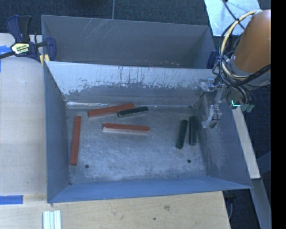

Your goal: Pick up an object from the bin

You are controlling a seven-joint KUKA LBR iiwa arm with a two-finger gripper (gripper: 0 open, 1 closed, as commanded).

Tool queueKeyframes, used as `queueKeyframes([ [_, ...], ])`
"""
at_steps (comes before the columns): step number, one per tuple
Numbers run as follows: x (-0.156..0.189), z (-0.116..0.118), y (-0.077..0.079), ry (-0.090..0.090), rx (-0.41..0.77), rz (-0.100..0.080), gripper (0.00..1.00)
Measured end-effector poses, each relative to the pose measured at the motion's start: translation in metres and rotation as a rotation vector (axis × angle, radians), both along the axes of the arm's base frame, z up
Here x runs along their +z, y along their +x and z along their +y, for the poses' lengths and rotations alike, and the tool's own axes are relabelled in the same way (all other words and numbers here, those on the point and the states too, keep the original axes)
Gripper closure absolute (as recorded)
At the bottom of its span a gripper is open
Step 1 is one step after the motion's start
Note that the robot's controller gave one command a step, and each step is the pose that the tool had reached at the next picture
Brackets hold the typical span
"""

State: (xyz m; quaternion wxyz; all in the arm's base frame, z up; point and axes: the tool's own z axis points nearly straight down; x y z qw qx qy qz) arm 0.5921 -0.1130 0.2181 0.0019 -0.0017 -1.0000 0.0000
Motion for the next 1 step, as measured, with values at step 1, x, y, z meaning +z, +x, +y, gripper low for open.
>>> queueKeyframes([
  [1,-0.1504,-0.0187,0.0008,0.002,0.442,-0.001,0.0],
])
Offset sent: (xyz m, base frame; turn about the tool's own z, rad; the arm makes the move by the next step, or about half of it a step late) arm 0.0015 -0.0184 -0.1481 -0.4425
